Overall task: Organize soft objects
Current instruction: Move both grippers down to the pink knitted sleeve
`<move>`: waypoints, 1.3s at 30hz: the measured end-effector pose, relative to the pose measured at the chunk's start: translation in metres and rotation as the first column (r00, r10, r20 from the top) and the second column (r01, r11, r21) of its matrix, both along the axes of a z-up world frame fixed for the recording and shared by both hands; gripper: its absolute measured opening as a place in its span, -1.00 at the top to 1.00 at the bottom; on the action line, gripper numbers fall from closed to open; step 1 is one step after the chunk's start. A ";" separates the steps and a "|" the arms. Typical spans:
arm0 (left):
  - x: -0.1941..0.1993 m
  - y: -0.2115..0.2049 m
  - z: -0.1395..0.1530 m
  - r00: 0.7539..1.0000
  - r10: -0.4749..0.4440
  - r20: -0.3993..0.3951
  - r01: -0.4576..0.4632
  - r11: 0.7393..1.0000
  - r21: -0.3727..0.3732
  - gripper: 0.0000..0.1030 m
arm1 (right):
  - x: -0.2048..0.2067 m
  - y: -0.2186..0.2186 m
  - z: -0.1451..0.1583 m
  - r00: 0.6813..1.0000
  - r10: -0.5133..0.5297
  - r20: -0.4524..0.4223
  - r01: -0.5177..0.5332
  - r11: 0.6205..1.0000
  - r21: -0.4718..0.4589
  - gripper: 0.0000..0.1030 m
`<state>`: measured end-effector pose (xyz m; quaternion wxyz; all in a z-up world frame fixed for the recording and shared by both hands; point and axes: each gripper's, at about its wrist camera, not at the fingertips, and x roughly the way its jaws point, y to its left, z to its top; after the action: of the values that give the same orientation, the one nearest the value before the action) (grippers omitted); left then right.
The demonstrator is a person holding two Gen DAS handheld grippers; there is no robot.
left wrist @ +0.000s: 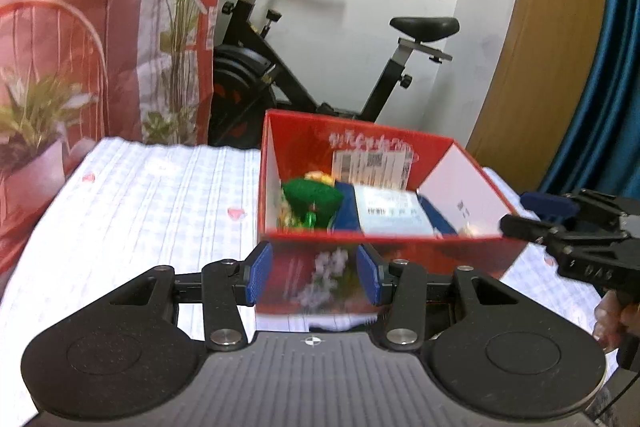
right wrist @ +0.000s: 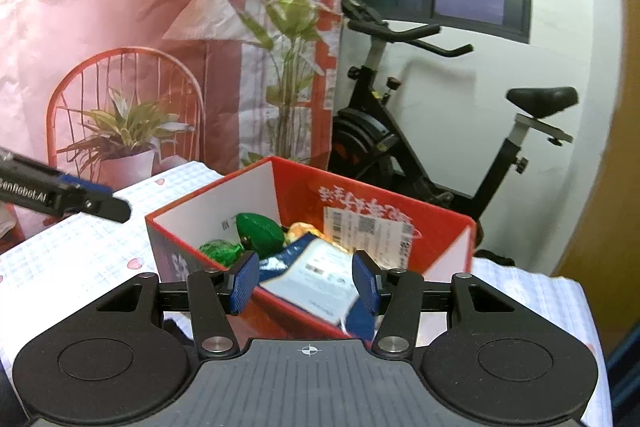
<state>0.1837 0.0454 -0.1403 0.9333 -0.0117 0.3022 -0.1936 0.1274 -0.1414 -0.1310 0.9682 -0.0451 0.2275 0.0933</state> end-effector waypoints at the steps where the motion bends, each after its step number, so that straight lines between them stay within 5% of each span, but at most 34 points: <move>1: -0.004 0.001 -0.005 1.000 0.003 -0.007 -0.003 1.000 -0.001 0.04 | -0.007 -0.005 -0.002 1.000 -0.008 0.003 0.008 1.000 0.009 0.07; 9: -0.022 -0.005 -0.052 0.994 0.073 -0.081 -0.071 0.997 0.029 0.03 | -0.047 -0.037 -0.043 0.993 -0.112 -0.041 0.114 0.991 0.070 0.07; 12: -0.022 -0.002 -0.071 0.984 0.105 -0.142 -0.108 0.994 -0.019 0.03 | -0.058 -0.040 -0.064 0.978 -0.193 -0.078 0.195 0.981 0.012 0.07; 20: -0.036 -0.005 -0.101 0.976 0.160 -0.150 -0.162 0.987 0.001 0.03 | -0.077 -0.043 -0.116 0.934 -0.333 -0.126 0.334 0.942 -0.014 0.07; 34: -0.032 -0.015 -0.111 0.978 0.114 -0.174 -0.128 0.989 -0.075 -0.01 | -0.081 -0.052 -0.154 0.915 -0.341 -0.214 0.354 0.935 0.023 0.02; 35: -0.031 -0.016 -0.112 0.979 0.113 -0.172 -0.125 0.990 -0.064 0.03 | -0.081 -0.051 -0.155 0.916 -0.341 -0.212 0.354 0.935 0.021 0.02; 38: -0.033 -0.018 -0.110 0.982 0.088 -0.165 -0.097 0.994 -0.052 0.76 | -0.081 -0.051 -0.155 0.916 -0.341 -0.211 0.354 0.935 0.023 0.02; 39: -0.034 -0.018 -0.109 0.983 0.083 -0.164 -0.092 0.995 -0.047 0.79 | -0.082 -0.051 -0.155 0.916 -0.341 -0.211 0.354 0.935 0.025 0.02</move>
<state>0.1500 0.0272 -0.2498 0.9126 -0.0661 0.3708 -0.1589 0.0458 -0.1926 -0.2861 0.9420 0.0359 0.3265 -0.0691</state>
